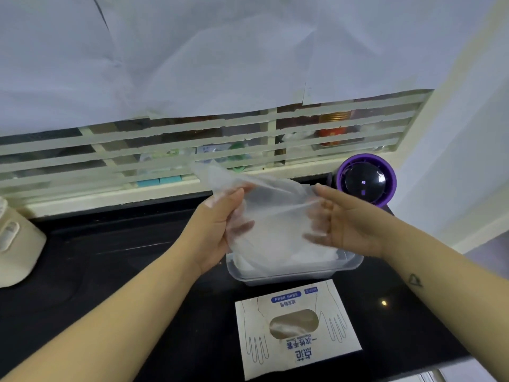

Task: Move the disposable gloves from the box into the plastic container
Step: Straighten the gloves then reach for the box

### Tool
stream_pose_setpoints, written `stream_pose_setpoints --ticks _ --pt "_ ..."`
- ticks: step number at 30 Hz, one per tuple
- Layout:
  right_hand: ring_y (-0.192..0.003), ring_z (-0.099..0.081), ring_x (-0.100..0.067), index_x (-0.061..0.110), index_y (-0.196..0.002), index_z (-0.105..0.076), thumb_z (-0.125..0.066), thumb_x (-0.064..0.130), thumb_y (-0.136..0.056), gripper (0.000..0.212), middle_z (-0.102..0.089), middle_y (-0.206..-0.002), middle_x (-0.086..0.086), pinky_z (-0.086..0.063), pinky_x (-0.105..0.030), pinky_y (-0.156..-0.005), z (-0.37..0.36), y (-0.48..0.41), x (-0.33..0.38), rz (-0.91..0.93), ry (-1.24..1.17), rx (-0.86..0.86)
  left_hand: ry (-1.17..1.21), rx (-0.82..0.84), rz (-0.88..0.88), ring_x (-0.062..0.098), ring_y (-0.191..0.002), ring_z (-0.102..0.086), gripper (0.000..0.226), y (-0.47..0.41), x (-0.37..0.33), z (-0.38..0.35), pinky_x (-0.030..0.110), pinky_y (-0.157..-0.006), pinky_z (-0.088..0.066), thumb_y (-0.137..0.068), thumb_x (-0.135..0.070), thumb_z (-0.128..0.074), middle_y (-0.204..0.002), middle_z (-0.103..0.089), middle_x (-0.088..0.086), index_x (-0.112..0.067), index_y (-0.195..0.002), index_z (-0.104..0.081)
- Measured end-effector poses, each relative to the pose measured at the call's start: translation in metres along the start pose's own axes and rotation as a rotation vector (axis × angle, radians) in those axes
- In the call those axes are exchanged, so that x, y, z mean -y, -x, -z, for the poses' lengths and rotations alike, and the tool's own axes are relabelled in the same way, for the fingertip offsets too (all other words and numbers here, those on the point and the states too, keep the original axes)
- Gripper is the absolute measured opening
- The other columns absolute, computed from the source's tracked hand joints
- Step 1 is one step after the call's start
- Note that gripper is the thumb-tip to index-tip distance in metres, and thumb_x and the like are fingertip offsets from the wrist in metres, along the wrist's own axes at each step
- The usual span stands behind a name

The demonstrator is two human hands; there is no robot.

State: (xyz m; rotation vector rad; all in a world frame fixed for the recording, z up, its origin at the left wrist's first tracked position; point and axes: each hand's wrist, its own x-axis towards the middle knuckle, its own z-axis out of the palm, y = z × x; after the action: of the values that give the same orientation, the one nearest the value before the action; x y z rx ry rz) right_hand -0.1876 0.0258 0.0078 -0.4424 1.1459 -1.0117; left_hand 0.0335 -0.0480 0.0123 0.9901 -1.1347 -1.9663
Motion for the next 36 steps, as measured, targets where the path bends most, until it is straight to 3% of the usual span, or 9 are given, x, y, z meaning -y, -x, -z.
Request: stream_pose_setpoints --ticks 4,7,13,21,25,27,30,32,36 --pt "-0.094 -0.062 -0.023 0.01 -0.098 -0.067 -0.066 0.055 -0.071 0.053 -0.068 -0.097 -0.009 -0.05 -0.043 -0.095 -0.009 -0.006 -0.019 -0.129 0.213 0.183 -0.021 0.011 -0.039 -0.002 -0.053 -0.055 0.023 -0.007 -0.004 0.006 0.02 -0.059 -0.051 -0.1 -0.017 -0.044 -0.06 -0.057 -0.019 -0.016 -0.106 -0.066" --pt "-0.096 -0.059 -0.022 0.011 -0.102 -0.067 -0.066 0.041 -0.079 0.038 -0.065 -0.099 -0.006 -0.046 -0.041 -0.099 -0.022 -0.012 -0.011 0.034 0.175 0.148 0.003 0.028 0.0 -0.001 -0.066 -0.061 0.023 -0.008 -0.005 0.01 0.02 -0.061 -0.054 -0.099 -0.017 -0.044 -0.072 -0.065 -0.016 -0.016 -0.105 -0.067" --pt "-0.084 -0.057 -0.019 0.001 -0.123 -0.061 -0.063 0.015 -0.079 0.047 -0.061 -0.097 -0.007 -0.054 -0.023 -0.074 -0.031 -0.008 0.016 0.178 0.112 0.107 0.002 0.068 0.052 0.019 -0.103 -0.062 0.035 -0.007 -0.001 0.019 0.033 -0.082 -0.053 -0.089 -0.029 -0.058 -0.117 -0.068 0.007 -0.014 -0.12 -0.066" --pt "-0.086 -0.071 -0.012 0.016 -0.11 -0.068 -0.051 0.009 -0.095 0.024 -0.075 -0.097 0.004 -0.055 -0.02 -0.064 -0.02 0.015 0.03 0.326 0.17 -0.064 0.095 -0.38 0.064 0.004 -0.039 -0.035 0.011 -0.011 0.006 0.048 0.026 -0.071 -0.05 -0.098 -0.021 -0.054 -0.055 -0.042 -0.008 -0.015 -0.104 -0.061" --pt "-0.065 -0.058 -0.005 0.025 -0.112 -0.068 -0.055 0.017 -0.095 0.023 -0.071 -0.084 0.013 -0.045 -0.012 -0.051 -0.033 0.026 0.035 0.571 0.775 -0.295 0.103 -0.152 0.18 0.008 -0.049 -0.053 0.033 0.0 0.001 0.029 0.03 -0.068 -0.054 -0.099 -0.035 -0.048 -0.064 -0.059 -0.003 -0.01 -0.115 -0.061" --pt "-0.05 -0.045 -0.003 0.02 -0.106 -0.068 -0.055 0.018 -0.095 0.017 -0.062 -0.066 0.01 -0.039 -0.014 -0.045 -0.052 0.031 0.03 0.721 1.248 -0.169 0.184 0.087 0.336 0.018 -0.071 -0.068 0.061 0.006 -0.002 0.015 0.036 -0.069 -0.058 -0.091 -0.058 -0.045 -0.088 -0.07 0.008 -0.007 -0.12 -0.062" --pt "-0.094 -0.055 -0.006 0.022 -0.093 -0.062 -0.06 0.021 -0.091 0.003 -0.056 -0.082 0.016 -0.045 -0.016 -0.085 -0.078 0.036 0.003 0.88 1.781 0.176 0.309 0.339 0.439 0.033 -0.106 -0.066 0.089 0.008 -0.002 0.007 0.045 -0.086 -0.056 -0.081 -0.077 -0.037 -0.124 -0.064 0.018 -0.006 -0.128 -0.062" --pt "-0.125 -0.048 -0.016 0.022 -0.113 -0.061 -0.066 0.03 -0.086 0.028 -0.065 -0.116 0.004 -0.035 -0.032 -0.109 -0.075 0.03 -0.015 0.95 1.904 0.331 0.374 0.371 0.461 0.037 -0.119 -0.059 0.098 0.007 0.0 0.005 0.049 -0.095 -0.052 -0.075 -0.081 -0.041 -0.134 -0.057 0.021 -0.008 -0.139 -0.051" --pt "-0.138 -0.03 -0.012 0.03 -0.143 -0.04 -0.054 0.064 -0.085 0.069 -0.058 -0.132 0.003 -0.013 -0.032 -0.119 -0.061 0.028 -0.022 0.835 1.961 0.322 0.391 0.37 0.446 0.039 -0.127 -0.051 0.101 0.001 0.011 0.012 0.051 -0.09 -0.052 -0.069 -0.074 -0.057 -0.141 -0.051 0.019 -0.012 -0.146 -0.037"
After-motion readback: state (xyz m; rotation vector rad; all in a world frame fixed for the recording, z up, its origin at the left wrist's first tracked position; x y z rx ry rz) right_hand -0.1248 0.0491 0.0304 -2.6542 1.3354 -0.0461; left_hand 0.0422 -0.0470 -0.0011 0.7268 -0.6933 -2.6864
